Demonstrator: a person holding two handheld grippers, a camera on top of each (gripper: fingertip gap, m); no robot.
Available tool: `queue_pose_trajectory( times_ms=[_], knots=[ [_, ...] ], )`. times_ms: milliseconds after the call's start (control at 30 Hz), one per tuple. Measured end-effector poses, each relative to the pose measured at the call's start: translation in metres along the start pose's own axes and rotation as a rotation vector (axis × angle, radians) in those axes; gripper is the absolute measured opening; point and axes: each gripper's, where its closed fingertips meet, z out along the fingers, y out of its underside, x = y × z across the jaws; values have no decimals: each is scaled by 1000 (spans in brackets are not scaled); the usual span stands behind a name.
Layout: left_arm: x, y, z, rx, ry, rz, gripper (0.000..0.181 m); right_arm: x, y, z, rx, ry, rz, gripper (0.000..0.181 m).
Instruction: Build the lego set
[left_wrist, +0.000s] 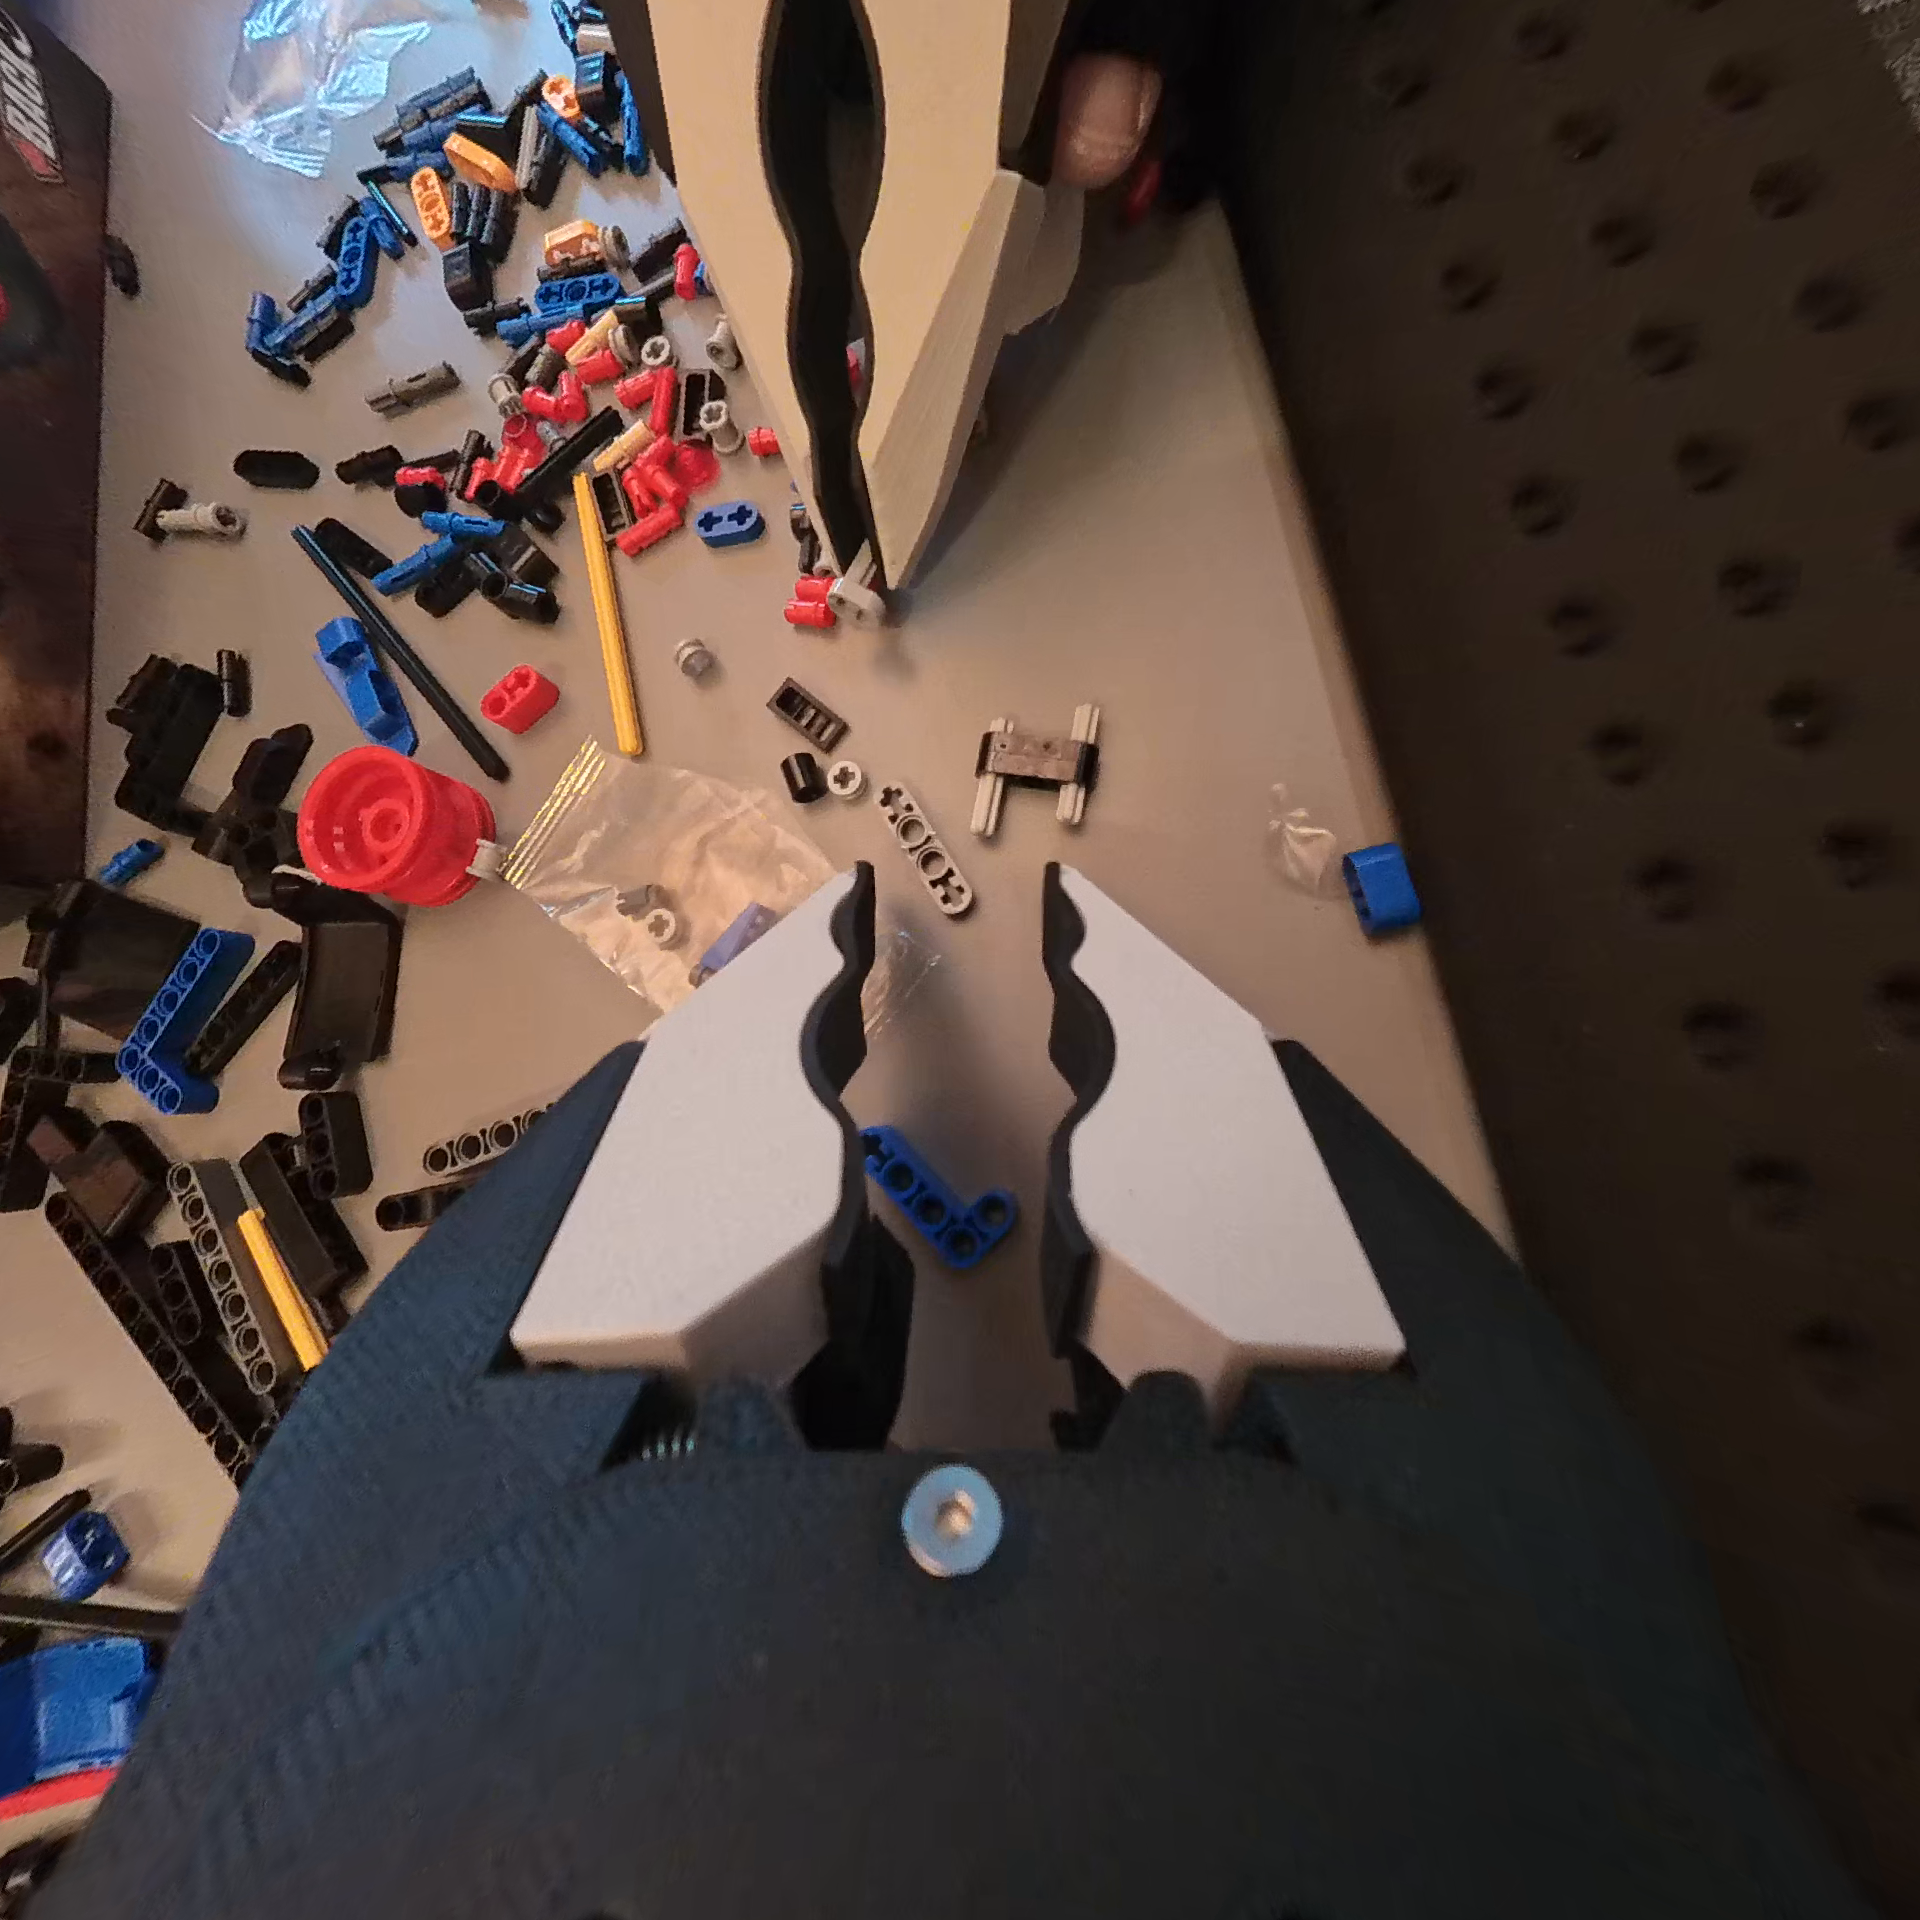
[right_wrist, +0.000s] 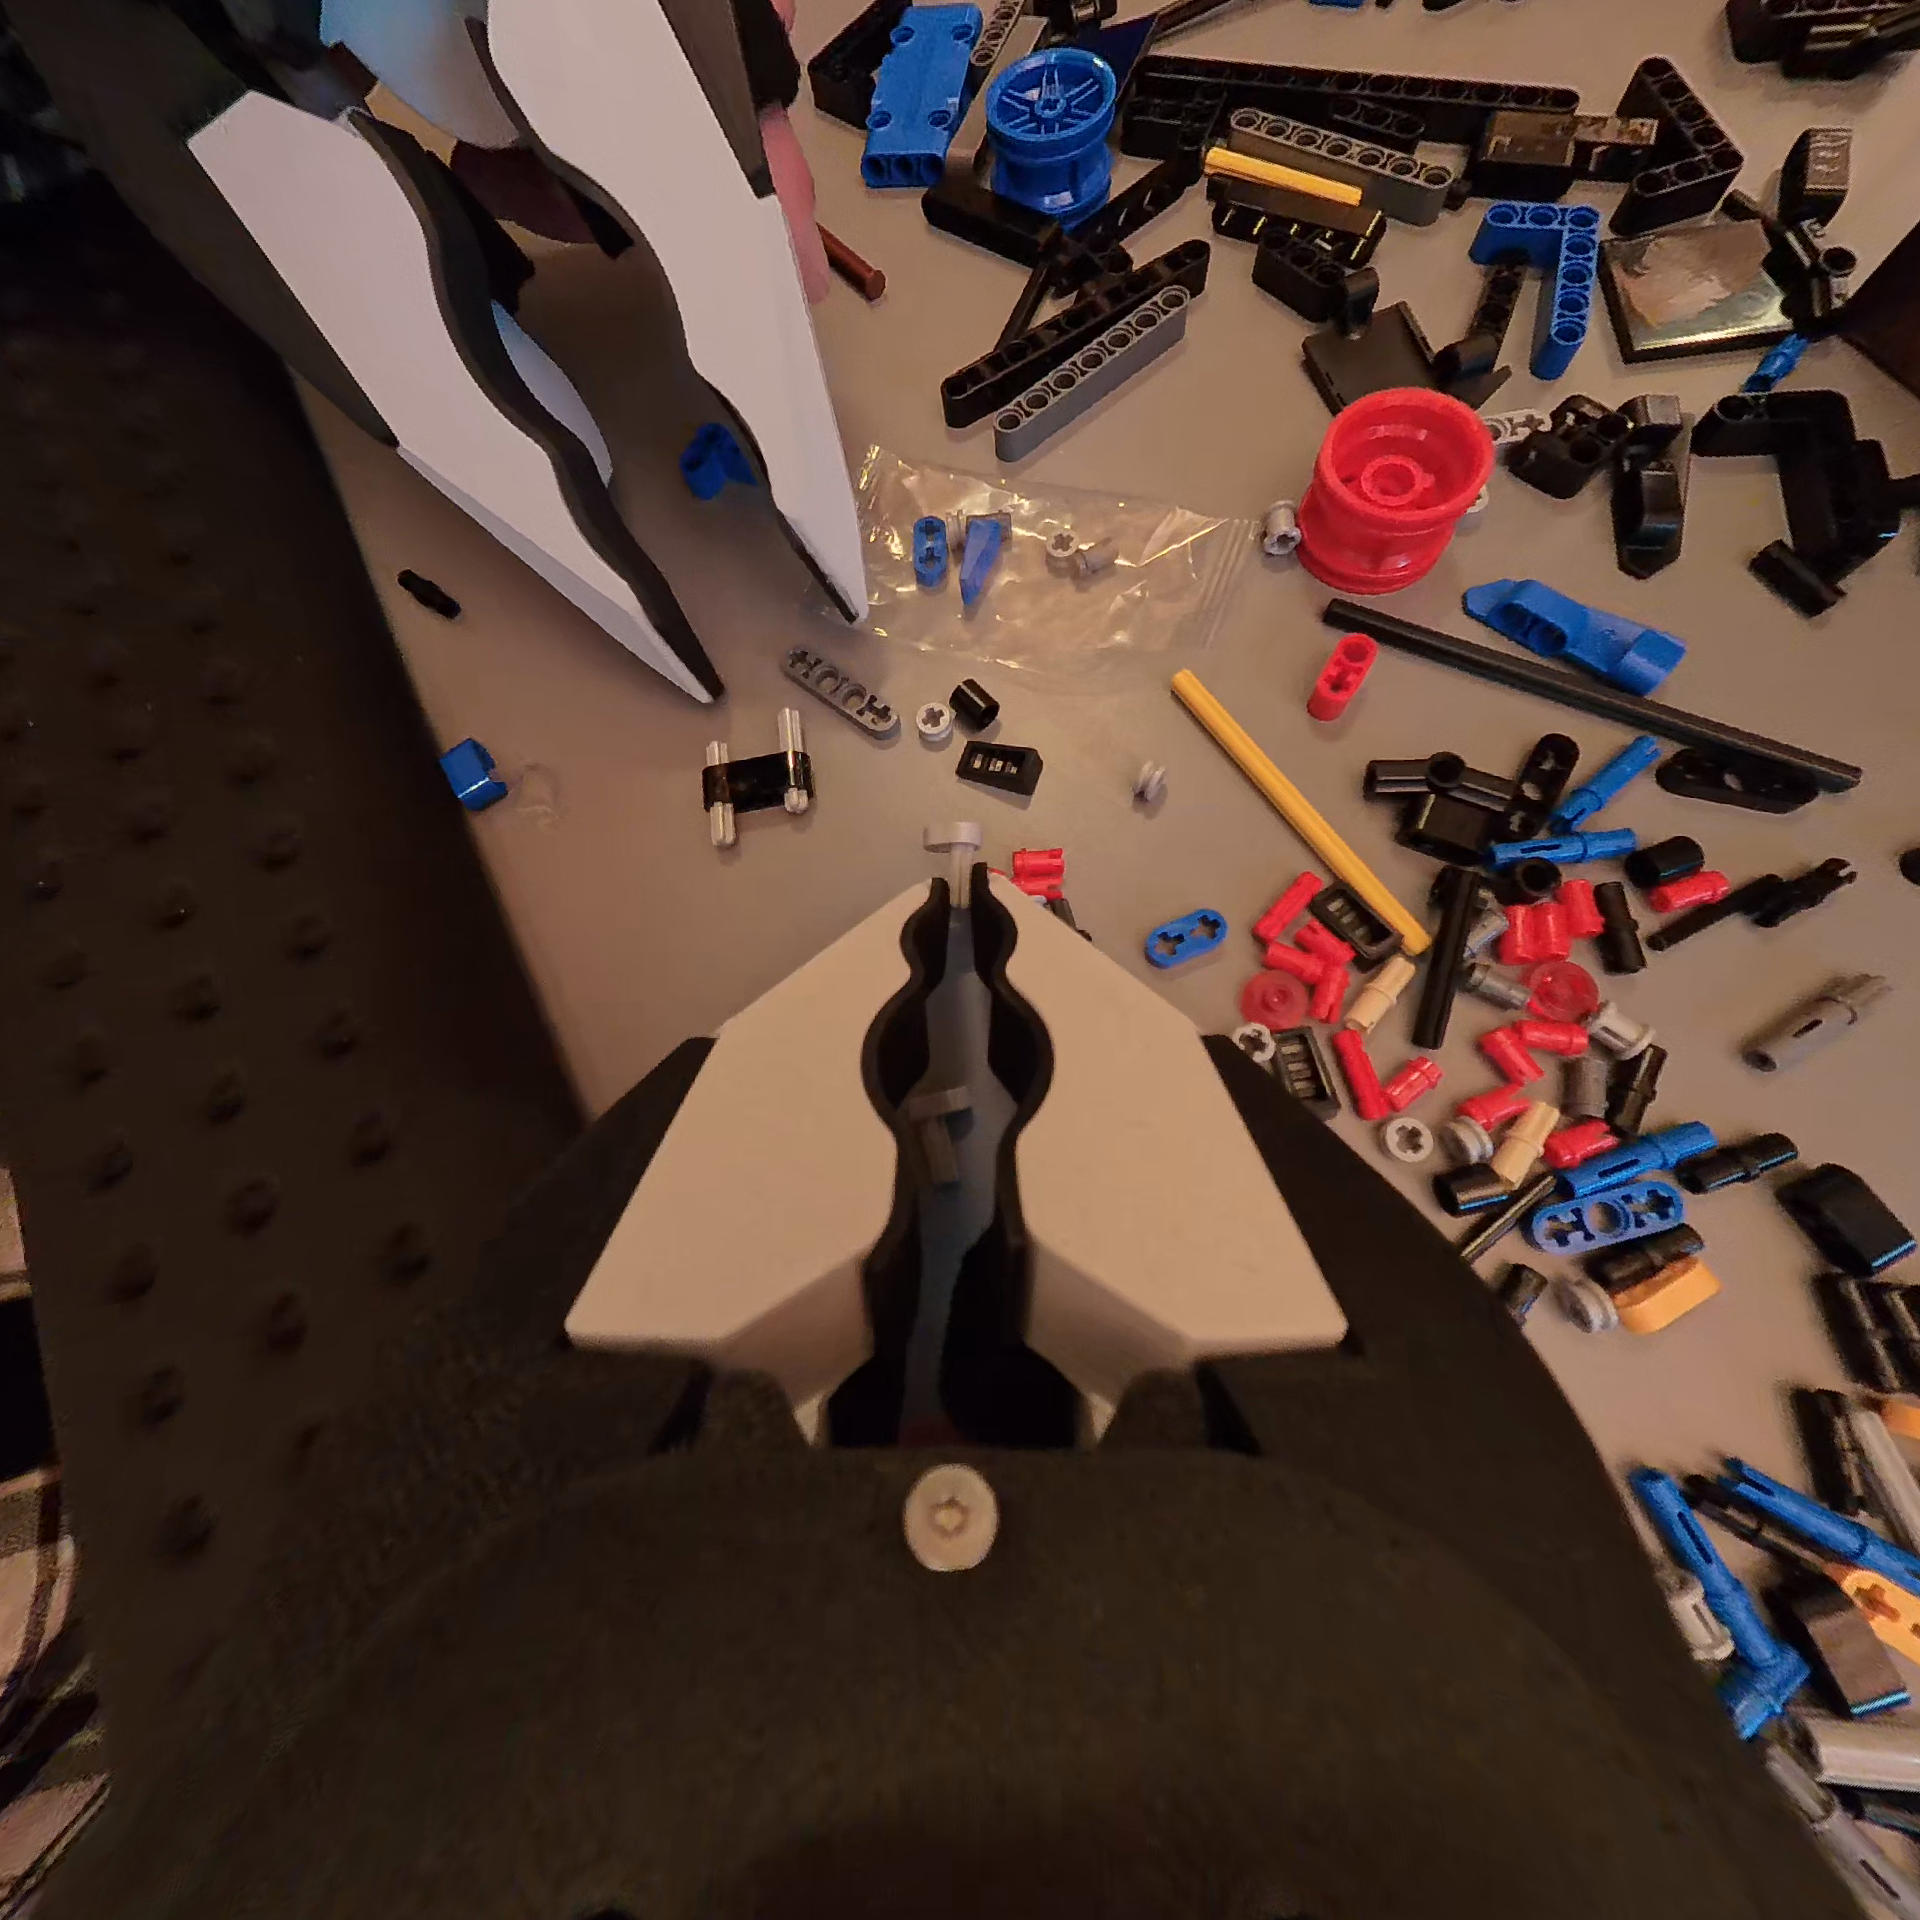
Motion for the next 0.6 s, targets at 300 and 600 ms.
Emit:
queue_pose_trajectory(
  times_ms=[300,600],
  knots=[
    [3,0,-2,8,21,12,32,-5,2,1,-24,-17,-13,4],
    [10,-11,2,38,32,43,31,-25,9,4,-164,-86,-35,4]
  ],
)
